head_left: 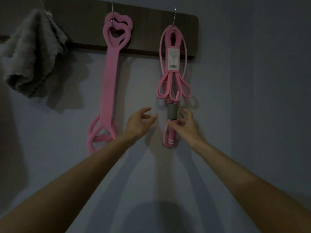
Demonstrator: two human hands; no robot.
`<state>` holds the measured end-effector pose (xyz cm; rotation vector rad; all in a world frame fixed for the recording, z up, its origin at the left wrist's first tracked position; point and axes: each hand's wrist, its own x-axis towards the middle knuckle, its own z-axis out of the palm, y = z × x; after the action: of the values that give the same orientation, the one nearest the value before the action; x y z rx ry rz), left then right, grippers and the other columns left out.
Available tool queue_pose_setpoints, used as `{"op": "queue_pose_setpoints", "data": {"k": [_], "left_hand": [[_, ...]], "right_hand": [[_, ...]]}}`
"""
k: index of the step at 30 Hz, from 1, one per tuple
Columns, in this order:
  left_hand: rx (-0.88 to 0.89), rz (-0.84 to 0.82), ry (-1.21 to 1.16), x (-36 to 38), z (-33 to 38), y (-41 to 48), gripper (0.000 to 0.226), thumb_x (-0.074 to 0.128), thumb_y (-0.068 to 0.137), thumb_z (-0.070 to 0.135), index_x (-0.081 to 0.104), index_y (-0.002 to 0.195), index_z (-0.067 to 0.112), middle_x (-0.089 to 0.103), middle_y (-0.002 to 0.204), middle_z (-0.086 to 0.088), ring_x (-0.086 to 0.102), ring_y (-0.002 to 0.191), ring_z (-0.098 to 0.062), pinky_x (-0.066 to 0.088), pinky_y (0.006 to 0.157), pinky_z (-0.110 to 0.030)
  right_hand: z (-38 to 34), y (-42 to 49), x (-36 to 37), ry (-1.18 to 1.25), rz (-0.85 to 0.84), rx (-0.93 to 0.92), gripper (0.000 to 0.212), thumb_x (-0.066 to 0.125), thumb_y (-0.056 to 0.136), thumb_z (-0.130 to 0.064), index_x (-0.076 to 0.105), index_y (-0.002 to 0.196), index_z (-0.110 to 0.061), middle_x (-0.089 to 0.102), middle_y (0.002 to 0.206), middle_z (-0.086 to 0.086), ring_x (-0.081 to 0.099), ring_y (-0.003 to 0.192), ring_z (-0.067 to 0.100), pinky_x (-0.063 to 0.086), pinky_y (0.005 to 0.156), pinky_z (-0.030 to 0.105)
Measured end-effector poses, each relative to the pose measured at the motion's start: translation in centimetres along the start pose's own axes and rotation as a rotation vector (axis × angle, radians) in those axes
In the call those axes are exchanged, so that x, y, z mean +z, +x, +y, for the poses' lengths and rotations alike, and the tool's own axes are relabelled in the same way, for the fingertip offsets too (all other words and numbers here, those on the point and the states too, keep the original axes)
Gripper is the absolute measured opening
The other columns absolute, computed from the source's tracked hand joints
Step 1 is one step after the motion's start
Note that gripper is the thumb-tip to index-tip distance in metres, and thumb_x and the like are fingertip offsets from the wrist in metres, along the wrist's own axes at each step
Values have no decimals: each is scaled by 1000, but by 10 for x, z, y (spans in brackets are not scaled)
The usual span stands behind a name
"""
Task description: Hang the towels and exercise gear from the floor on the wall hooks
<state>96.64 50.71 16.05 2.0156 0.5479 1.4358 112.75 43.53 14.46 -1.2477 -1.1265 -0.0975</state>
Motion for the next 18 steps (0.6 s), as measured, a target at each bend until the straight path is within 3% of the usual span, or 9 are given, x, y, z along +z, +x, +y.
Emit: {"op": "queue_pose_setpoints", "data": {"k": [4,9,15,18], "left_hand": [[87,-61,211,-6,-15,-5,51,59,89,35,45,137,25,63,122,-10,62,106,-26,52,92,-41],[271,-134,598,-9,-34,-10,55,57,90,30,39,142,24,50,133,-7,48,121,-28,43,99,-39],[312,-227,775,-12,-47,-21,61,53,91,29,27,147,27,22,154,-2,25,139,-26,37,106,-44],[337,-259,759,-21,-49,-22,64,52,91,28,24,147,26,24,155,-6,27,140,-29,33,110,-45]], "right_hand": [[5,-6,19,44,93,-120,72,73,78,-18,37,138,-38,69,96,6,66,87,19,54,88,41],[22,-20,29,-160,178,-182,59,64,85,-18,43,138,-31,70,111,6,56,90,6,49,86,30],[23,-18,32,-361,252,-180,49,61,88,-25,48,136,-23,69,95,22,65,85,28,47,75,35],[20,-19,31,-453,219,-139,52,58,89,-26,43,139,-26,66,102,23,63,93,36,48,78,36]]}}
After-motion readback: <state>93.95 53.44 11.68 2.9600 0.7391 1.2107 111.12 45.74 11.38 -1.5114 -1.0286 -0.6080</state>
